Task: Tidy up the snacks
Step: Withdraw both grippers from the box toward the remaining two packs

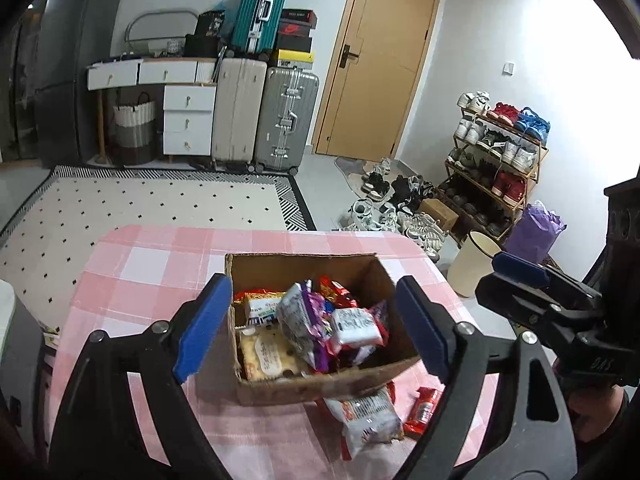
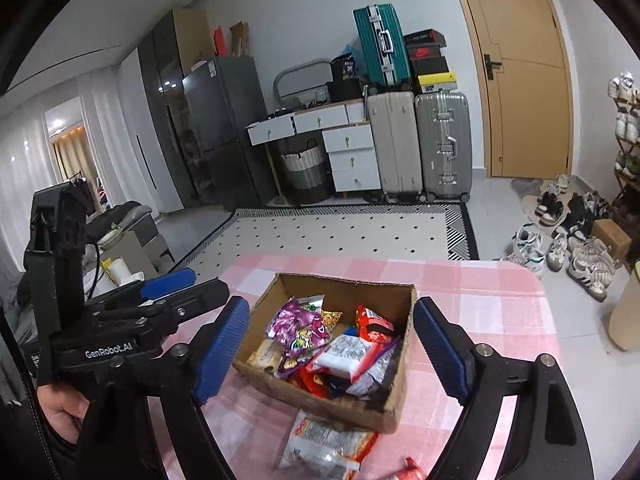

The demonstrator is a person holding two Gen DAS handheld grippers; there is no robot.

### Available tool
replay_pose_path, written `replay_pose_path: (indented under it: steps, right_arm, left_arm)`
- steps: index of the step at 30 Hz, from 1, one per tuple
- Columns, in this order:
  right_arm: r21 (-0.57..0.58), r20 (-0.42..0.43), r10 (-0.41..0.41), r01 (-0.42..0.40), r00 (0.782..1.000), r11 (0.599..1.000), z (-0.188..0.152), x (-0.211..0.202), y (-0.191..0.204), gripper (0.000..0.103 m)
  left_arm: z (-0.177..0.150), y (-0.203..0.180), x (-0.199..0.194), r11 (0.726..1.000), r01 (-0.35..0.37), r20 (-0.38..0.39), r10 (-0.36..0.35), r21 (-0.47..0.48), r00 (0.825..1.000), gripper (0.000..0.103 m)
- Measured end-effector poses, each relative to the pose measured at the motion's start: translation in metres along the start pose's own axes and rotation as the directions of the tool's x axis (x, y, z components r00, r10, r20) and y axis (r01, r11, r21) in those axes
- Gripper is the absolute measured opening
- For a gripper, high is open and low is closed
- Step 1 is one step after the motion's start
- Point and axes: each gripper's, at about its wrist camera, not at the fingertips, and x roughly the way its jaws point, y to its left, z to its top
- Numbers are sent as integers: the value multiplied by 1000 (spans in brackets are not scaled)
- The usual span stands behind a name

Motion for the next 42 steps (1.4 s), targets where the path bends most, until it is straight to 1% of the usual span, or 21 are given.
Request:
replay_pose_path:
  steps: [2,5,6,7,15,17,20,22,25,30,33,35,37,42]
  right_arm:
    - [-2,6,-14,14,1000,1000,-4,-16,1,87]
    - [7,20,-20,20,1000,1000,-8,-37,8,92]
    - [9,26,-22,21,999,1000,-10,-44,9,94]
    - [11,28,-20,20,999,1000,-12,-50,9,94]
    - [25,70,-14,12,997,1000,-39,-106,22,96]
    - [32,80,-22,19,997,999,-47,-118,25,97]
    - [58,89,-29,24,996,998,-56,-133,25,99]
    - [78,85,-21,14,996,997,-61,-140,24,99]
    - [83,89,-24,17,996,996,-71,-152,26,99]
    - [92,106,-28,18,994,996,-82,-167,32,100]
    - [105,101,-41,30,994,994,-92,-172,31,100]
    - [117,98,-47,35,994,993,-98,-175,30,100]
    - [118,100,-69,57,993,991,-104,-177,30,100]
    - [124,62,-89,80,994,989,-117,-171,21,100]
  left_arm:
    - [-5,-7,-18,1000,-2,20,2,8,1000,88]
    - [-12,-16,-37,1000,16,35,-17,19,999,95]
    - [-14,-20,-44,1000,15,40,-15,21,999,99]
    - [-16,-25,-53,1000,12,49,-13,22,999,102]
    - [-39,-37,-105,999,-2,96,-1,37,995,102]
    - [-47,-40,-116,999,11,115,-15,41,993,102]
    - [-58,-45,-129,999,2,101,-5,37,995,102]
    - [-63,-47,-136,999,1,93,-4,36,996,102]
    - [-74,-48,-146,1000,1,79,-3,26,997,102]
    - [-91,-57,-153,999,6,50,-8,50,999,102]
    - [-103,-63,-155,997,13,26,-15,71,1000,102]
    - [-108,-65,-159,997,23,29,-25,68,999,102]
    - [-115,-68,-162,997,25,32,-28,72,999,102]
    - [-125,-72,-155,996,23,5,-24,85,1000,102]
